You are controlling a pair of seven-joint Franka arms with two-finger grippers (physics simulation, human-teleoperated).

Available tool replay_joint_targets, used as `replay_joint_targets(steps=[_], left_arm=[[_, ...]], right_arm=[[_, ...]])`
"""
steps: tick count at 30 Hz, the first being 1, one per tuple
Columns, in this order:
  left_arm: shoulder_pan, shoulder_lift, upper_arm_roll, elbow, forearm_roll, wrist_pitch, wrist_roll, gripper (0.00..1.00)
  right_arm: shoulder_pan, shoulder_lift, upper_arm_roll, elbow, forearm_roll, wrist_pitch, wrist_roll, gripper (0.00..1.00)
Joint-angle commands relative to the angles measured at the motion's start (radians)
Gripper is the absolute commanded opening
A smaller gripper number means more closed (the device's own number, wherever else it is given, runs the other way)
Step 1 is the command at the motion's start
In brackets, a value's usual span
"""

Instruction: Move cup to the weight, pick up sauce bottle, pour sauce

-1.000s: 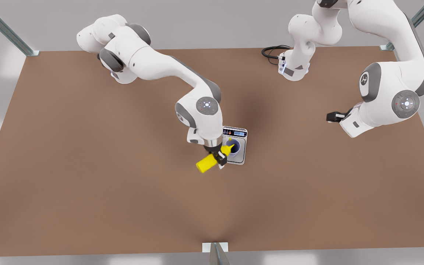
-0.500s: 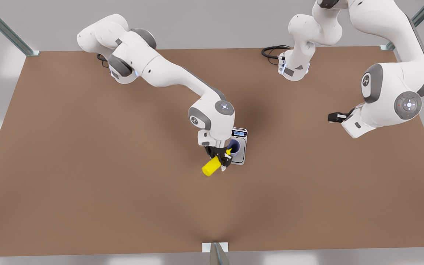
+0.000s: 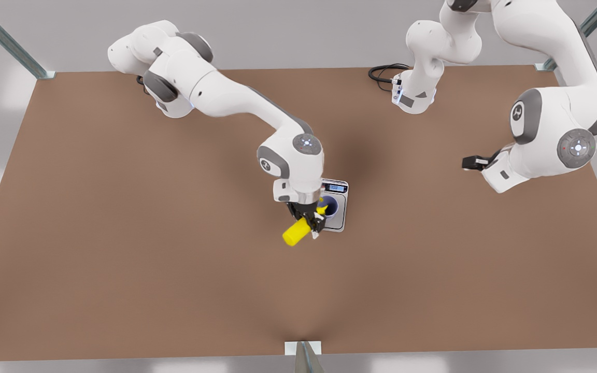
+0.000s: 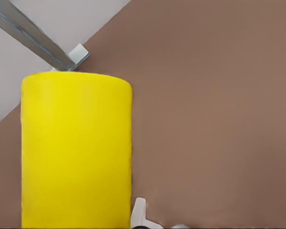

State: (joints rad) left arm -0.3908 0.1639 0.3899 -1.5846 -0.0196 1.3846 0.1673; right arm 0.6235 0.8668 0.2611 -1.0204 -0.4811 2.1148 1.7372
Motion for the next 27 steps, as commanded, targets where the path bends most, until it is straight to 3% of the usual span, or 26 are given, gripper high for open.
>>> replay_joint_targets(steps=[1, 4, 7, 12, 15, 17, 21, 27], left_arm=[[-0.003, 0.0, -0.002, 0.001, -0.003, -0.009, -0.002, 1.0], [-0.003, 0.0, -0.002, 0.001, -0.005, -0.018, 0.0, 1.0], [-0.003, 0.0, -0.002, 0.001, -0.005, -0.018, -0.002, 1.0], [-0.003, 0.003, -0.002, 0.001, -0.006, -0.016, -0.003, 1.0], [-0.005, 0.003, -0.002, 0.0, -0.01, -0.016, -0.003, 1.0], [-0.005, 0.003, -0.002, -0.002, -0.01, -0.016, -0.003, 1.0], [-0.003, 0.009, -0.002, -0.002, -0.01, -0.016, -0.002, 1.0], [-0.005, 0.019, -0.002, -0.006, -0.01, -0.018, -0.002, 1.0]], right_arm=[[-0.005, -0.009, -0.002, -0.012, 0.013, 0.057, 0.009, 0.21], [-0.062, -0.126, -0.005, -0.167, 0.24, 0.177, -0.001, 0.21], [-0.094, -0.16, -0.005, -0.198, 0.459, 0.182, -0.03, 0.21], [-0.145, -0.23, -0.043, -0.251, 0.96, 0.182, -0.301, 0.21], [-0.188, -0.302, -0.091, -0.371, 1.293, 0.178, -0.484, 0.21], [-0.211, -0.334, -0.091, -0.409, 1.329, 0.178, -0.484, 0.21], [-0.243, -0.37, -0.105, -0.48, 1.647, 0.18, -0.473, 0.21], [-0.303, -0.407, -0.102, -0.579, 1.797, 0.128, -0.458, 0.21]])
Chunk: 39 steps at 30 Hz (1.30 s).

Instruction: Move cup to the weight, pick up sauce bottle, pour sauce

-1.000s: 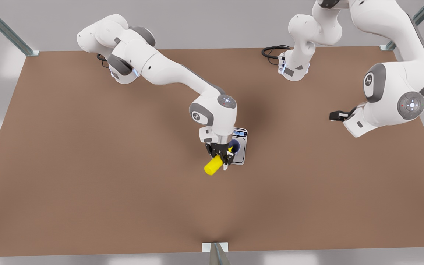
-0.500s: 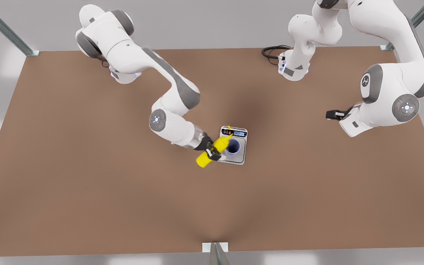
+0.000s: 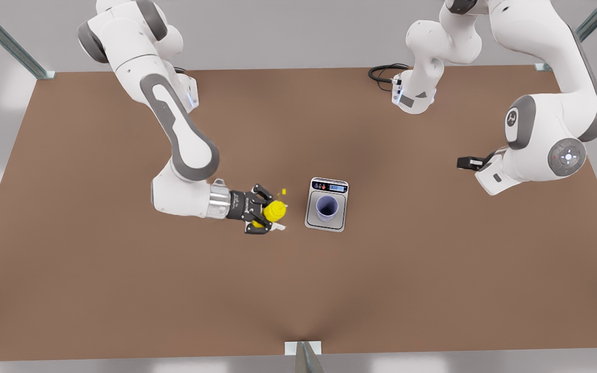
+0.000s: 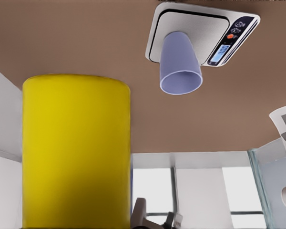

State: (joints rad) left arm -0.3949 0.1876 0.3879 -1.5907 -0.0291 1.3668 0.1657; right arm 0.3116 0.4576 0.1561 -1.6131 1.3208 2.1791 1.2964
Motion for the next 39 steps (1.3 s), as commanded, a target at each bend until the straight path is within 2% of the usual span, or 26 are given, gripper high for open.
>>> replay_joint_targets(steps=[1, 7, 13, 14, 16, 18, 21, 26, 30, 37, 38, 39], left_arm=[[0.001, 0.003, 0.0, 0.0, 0.0, 0.0, 0.0, 1.0], [0.001, 0.032, 0.002, 0.0, 0.0, 0.002, -0.002, 1.0], [-0.001, 0.044, 0.0, 0.002, 0.0, 0.003, -0.002, 1.0], [-0.001, 0.044, 0.0, 0.0, 0.0, 0.002, -0.002, 1.0], [0.001, 0.044, 0.0, 0.003, 0.0, 0.002, -0.002, 1.0], [0.001, 0.05, 0.0, 0.002, 0.0, 0.002, -0.002, 1.0], [0.001, 0.059, 0.0, 0.002, 0.0, 0.003, -0.002, 1.0], [0.001, 0.067, 0.0, 0.002, -0.002, 0.006, -0.002, 1.0], [0.001, 0.065, 0.0, 0.0, -0.008, 0.002, -0.002, 1.0], [0.001, 0.067, 0.002, 0.0, -0.011, 0.003, -0.002, 1.0], [0.001, 0.067, 0.002, 0.0, -0.011, 0.003, -0.002, 1.0], [0.001, 0.069, 0.002, 0.0, -0.011, 0.005, -0.002, 1.0]], right_arm=[[-0.003, 0.0, 0.003, -0.007, 0.046, 0.042, -0.02, 0.21], [-0.128, -0.004, 0.01, -0.07, 0.159, -0.133, -0.12, 0.21], [-0.399, 0.076, 0.011, -0.205, 0.173, -0.446, -0.454, 0.21], [-0.437, 0.09, 0.034, -0.234, 0.173, -0.466, -0.493, 0.21], [-0.529, 0.092, 0.134, -0.323, 0.175, -0.466, -0.598, 0.21], [-0.583, 0.116, 0.171, -0.367, 0.173, -0.467, -0.655, 0.21], [-0.62, 0.177, 0.166, -0.364, 0.164, -0.461, -0.698, 0.21], [-0.621, 0.196, 0.163, -0.389, 0.133, -0.423, -0.726, 0.21], [-0.672, 0.283, 0.168, -0.383, 0.117, -0.423, -0.848, 0.21], [-0.681, 0.322, 0.169, -0.386, 0.112, -0.426, -0.913, 0.21], [-0.681, 0.32, 0.169, -0.384, 0.11, -0.424, -0.914, 0.3], [-0.681, 0.319, 0.169, -0.383, 0.1, -0.418, -0.901, 0.86]])
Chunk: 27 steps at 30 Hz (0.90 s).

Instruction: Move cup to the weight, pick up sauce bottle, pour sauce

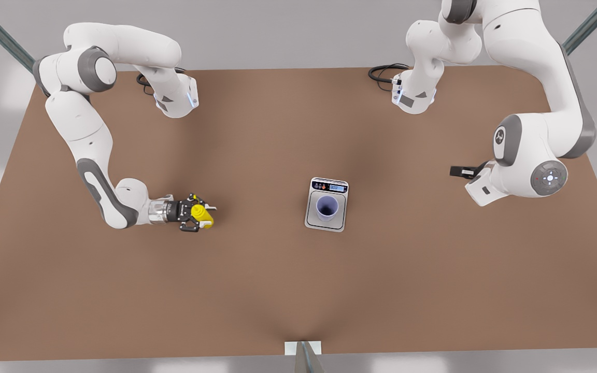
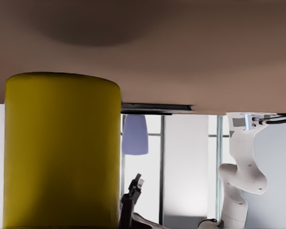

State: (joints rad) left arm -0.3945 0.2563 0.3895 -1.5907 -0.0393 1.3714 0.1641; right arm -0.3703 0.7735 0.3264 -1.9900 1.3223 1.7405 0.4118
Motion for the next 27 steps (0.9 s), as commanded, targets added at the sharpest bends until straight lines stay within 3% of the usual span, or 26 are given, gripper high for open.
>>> replay_joint_targets(steps=[1, 27], left_arm=[[0.0, 0.0, 0.0, 0.0, -0.001, 0.0, 0.0, 1.0], [0.0, 0.001, 0.0, 0.003, -0.001, -0.005, 0.0, 1.0]], right_arm=[[-0.001, -0.002, 0.0, -0.004, 0.077, 0.025, -0.016, 1.0], [-0.064, -0.043, -0.01, -0.007, -0.044, 0.024, -0.018, 1.0]])
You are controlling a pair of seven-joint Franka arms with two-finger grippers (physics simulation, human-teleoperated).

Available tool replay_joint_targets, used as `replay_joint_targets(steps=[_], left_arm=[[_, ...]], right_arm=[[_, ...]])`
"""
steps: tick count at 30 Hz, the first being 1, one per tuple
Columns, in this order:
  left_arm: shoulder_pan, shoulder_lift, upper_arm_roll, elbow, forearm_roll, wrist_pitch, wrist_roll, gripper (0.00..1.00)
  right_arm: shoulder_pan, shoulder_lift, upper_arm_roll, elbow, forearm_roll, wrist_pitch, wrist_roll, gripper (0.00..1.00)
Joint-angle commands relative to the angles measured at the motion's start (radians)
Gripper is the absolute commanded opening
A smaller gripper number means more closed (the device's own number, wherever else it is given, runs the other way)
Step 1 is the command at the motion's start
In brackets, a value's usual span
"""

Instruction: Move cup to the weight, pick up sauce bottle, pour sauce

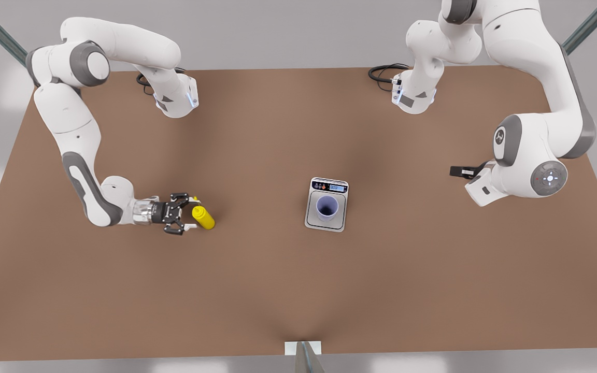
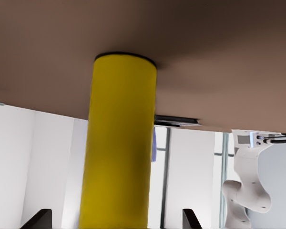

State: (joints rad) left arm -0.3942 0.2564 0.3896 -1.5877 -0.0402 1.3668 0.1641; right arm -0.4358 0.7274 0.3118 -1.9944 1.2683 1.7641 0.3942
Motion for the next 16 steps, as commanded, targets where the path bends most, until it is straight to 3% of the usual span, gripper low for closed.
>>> replay_joint_targets(steps=[1, 3, 5, 8, 11, 13, 16], left_arm=[[0.0, 0.0, 0.0, 0.0, 0.0, 0.0, 0.0, 1.0], [0.0, 0.0, 0.0, 0.0, 0.0, 0.002, 0.0, 1.0], [0.0, 0.001, 0.0, 0.0, 0.0, 0.002, 0.0, 1.0], [0.0, 0.001, 0.0, 0.002, -0.001, 0.002, 0.0, 1.0], [-0.012, 0.003, -0.008, 0.096, -0.006, 0.003, -0.017, 1.0], [-0.003, -0.039, -0.029, 0.193, -0.05, 0.003, -0.005, 1.0], [-0.003, -0.025, -0.029, 0.195, -0.04, 0.0, -0.009, 1.0]], right_arm=[[0.0, 0.0, -0.01, 0.002, -0.001, -0.003, 0.0, 1.0], [-0.001, -0.003, -0.02, -0.003, -0.041, -0.005, -0.002, 1.0], [-0.005, -0.036, -0.106, 0.035, -0.159, -0.035, 0.005, 1.0], [0.073, -0.204, -0.29, 0.321, -0.654, -0.205, -0.008, 1.0], [0.317, -0.44, -0.318, 0.543, -1.118, -0.268, -0.253, 1.0], [0.45, -0.611, -0.412, 0.54, -1.164, -0.299, -0.276, 1.0], [0.482, -0.668, -0.385, 0.54, -1.176, -0.293, -0.317, 1.0]])
